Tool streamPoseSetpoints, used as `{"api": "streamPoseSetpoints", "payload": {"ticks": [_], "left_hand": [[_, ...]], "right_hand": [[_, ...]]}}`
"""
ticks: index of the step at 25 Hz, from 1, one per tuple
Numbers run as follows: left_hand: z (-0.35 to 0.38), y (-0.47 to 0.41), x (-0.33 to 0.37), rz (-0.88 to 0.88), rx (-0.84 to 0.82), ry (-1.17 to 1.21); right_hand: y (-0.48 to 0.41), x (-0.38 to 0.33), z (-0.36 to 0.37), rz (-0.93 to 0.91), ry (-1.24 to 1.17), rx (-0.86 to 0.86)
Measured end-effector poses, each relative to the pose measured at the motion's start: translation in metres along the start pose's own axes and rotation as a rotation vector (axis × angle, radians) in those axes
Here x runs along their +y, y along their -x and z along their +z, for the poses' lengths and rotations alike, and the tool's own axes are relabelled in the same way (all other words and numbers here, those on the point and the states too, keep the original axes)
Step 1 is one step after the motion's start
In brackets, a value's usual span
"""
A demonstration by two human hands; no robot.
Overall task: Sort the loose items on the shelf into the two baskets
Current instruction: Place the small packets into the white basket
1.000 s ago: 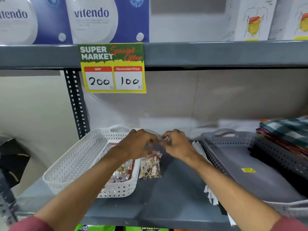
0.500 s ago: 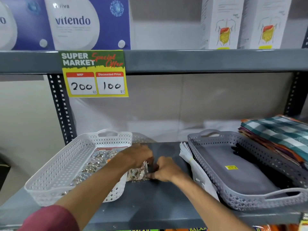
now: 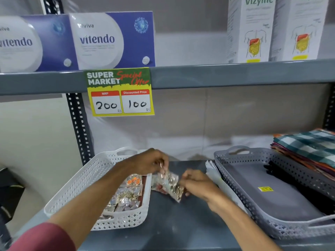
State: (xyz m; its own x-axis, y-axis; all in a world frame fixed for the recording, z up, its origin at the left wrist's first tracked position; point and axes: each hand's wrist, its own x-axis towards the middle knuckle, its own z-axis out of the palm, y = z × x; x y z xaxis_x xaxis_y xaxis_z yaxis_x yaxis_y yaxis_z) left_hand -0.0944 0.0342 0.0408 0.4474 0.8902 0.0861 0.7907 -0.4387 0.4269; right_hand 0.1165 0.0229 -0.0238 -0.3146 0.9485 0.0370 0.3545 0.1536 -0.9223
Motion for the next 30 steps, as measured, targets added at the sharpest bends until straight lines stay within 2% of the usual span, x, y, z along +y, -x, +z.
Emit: {"api": "streamPoseSetpoints", "payload": {"ticks": [4, 6, 11, 14, 18, 20, 23, 24, 26, 28, 30], "left_hand": [[-0.041, 0.025, -0.043, -0.170, 0.486, 0.364], [-0.055, 0.041, -0.078, -0.296, 0.581, 0.358], [-0.063, 0.058, -0.150, -0.652, 0.425, 0.198], [-0.055, 0.046, -0.171, -0.745, 0.311, 0.014], [-0.041, 0.035, -0.177, -0.736, 0.264, -0.133], [-0.035, 0.036, -0.180, -0.731, 0.241, -0.256], [-0.023, 0.038, -0.187, -0.746, 0.149, -0.309], [-0.023, 0.038, -0.185, -0.715, 0.180, -0.324], [-0.027, 0.032, -0.165, -0.602, 0.348, -0.302], [-0.029, 0.016, -0.132, -0.360, 0.464, -0.103], [-0.022, -0.005, -0.084, -0.056, 0.342, -0.045]], "right_hand": [[-0.015, -0.032, -0.007, -0.155, -0.095, 0.166], [-0.035, -0.054, 0.007, -0.189, -0.087, 0.172], [-0.110, -0.080, 0.067, -0.225, 0.308, 0.035], [-0.129, -0.082, 0.103, -0.282, 0.602, -0.058], [-0.133, -0.069, 0.129, -0.379, 0.912, -0.135], [-0.141, -0.060, 0.134, -0.420, 0.968, -0.126], [-0.140, -0.061, 0.129, -0.488, 0.992, -0.057], [-0.138, -0.061, 0.121, -0.514, 0.955, -0.020], [-0.135, -0.059, 0.095, -0.475, 0.783, 0.026], [-0.137, -0.047, 0.062, -0.338, 0.643, 0.066], [-0.136, -0.029, 0.036, -0.186, 0.608, 0.049]]}}
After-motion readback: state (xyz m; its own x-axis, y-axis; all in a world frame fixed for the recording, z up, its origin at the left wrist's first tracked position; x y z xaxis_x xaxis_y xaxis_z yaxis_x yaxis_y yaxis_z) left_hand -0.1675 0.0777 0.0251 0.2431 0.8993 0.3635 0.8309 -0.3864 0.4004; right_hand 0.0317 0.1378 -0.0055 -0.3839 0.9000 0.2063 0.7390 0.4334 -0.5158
